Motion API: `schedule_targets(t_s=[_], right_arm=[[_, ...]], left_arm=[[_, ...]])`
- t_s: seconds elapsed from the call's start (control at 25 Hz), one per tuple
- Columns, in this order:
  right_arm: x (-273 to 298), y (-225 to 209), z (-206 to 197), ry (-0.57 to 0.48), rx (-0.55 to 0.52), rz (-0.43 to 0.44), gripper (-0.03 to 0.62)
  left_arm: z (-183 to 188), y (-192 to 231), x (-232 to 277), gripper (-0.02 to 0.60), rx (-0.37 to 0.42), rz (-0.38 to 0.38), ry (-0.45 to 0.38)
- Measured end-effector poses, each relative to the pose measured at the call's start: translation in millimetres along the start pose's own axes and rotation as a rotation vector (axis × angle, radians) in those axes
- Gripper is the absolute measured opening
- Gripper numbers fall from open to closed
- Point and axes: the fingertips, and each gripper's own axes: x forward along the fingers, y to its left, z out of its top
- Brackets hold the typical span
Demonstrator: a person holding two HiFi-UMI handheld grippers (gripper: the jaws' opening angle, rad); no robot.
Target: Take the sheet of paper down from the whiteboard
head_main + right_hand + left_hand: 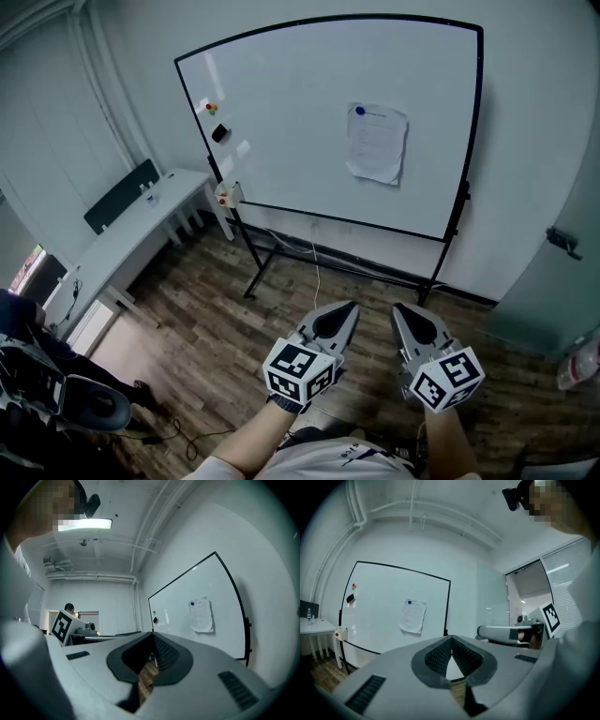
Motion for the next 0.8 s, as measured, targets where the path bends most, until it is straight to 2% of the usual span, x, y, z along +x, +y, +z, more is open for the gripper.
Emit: schedule_targets(t_s=[0.2, 0.44, 0.8], right_arm=[[8.4, -11.0, -1.7, 0.003, 0.016, 0.006, 0.012], [32.9, -27.8, -4.9, 0.017, 0.002, -0.003, 0.012], [123.2, -66.7, 1.3, 0.031, -0.037, -0.054, 0.012]], left_arm=[[0.5, 12.7, 9.2, 0.014, 0.004, 0.027, 0.005], [2.2, 33.2, 33.7, 0.014, -0.003, 0.015, -0.014], [16.3, 114.5, 98.1, 0.014, -0.013, -0.041, -0.036]])
